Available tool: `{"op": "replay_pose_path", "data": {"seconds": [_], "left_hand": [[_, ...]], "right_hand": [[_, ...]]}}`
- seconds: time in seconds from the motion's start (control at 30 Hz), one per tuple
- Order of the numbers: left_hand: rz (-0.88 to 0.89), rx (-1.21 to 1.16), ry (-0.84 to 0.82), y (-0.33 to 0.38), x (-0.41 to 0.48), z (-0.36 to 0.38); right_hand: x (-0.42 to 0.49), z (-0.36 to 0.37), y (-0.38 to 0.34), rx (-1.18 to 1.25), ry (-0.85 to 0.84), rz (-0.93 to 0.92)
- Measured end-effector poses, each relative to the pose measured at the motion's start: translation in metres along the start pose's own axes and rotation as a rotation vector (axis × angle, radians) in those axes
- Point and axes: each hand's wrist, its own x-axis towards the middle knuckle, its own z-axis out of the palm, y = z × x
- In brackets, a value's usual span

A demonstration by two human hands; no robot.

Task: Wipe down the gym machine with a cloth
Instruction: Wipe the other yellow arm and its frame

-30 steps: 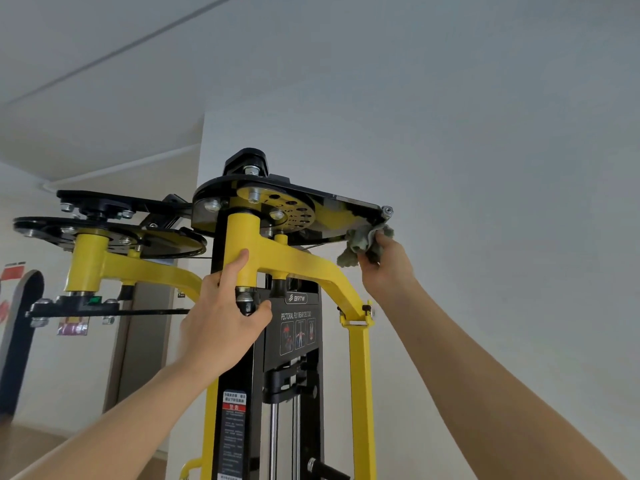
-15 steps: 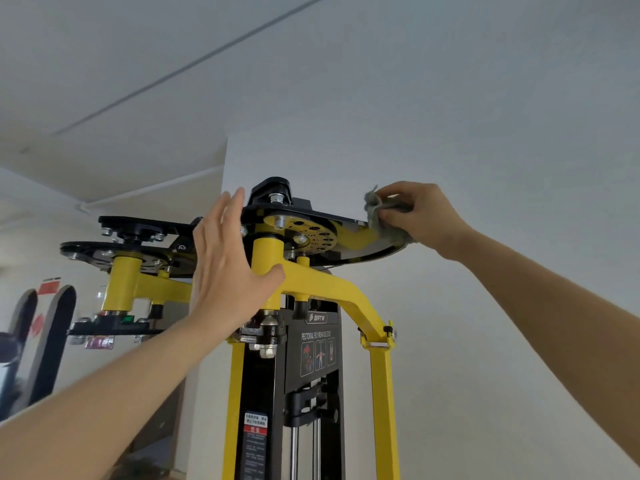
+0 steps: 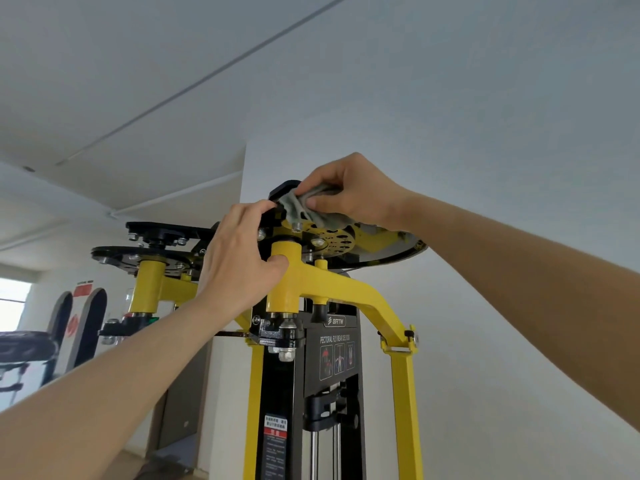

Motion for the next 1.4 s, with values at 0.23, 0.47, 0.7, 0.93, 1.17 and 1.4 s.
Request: {"op": "replay_pose_path", "data": {"seconds": [0.23, 0.47, 0.7, 0.93, 1.17, 1.4], "left_hand": [[-0.005, 0.051, 0.045, 0.005, -0.003, 0.008], [-0.028, 0.103, 0.101, 0.010, -0.006, 0.017], [-0.027, 0.109, 0.108, 0.011, -0.005, 0.021], [0.011, 0.052, 0.135, 0.004, -0.008, 0.027], [0.001, -0.108, 0.134, 0.002, -0.021, 0.044], [0.131, -0.243, -0.070, -0.010, -0.051, 0.056]], "right_hand": [[-0.036, -0.043, 0.044, -0.178, -0.026, 0.118], [-0.076, -0.080, 0.095, -0.240, 0.055, 0.316], [-0.097, -0.083, 0.111, -0.183, 0.249, 0.443], [-0.112, -0.068, 0.125, -0.184, 0.177, 0.671], [-0.127, 0.008, 0.154, 0.356, 0.557, 0.993], [-0.097, 0.098, 0.124, 0.231, 0.460, 0.664]]}}
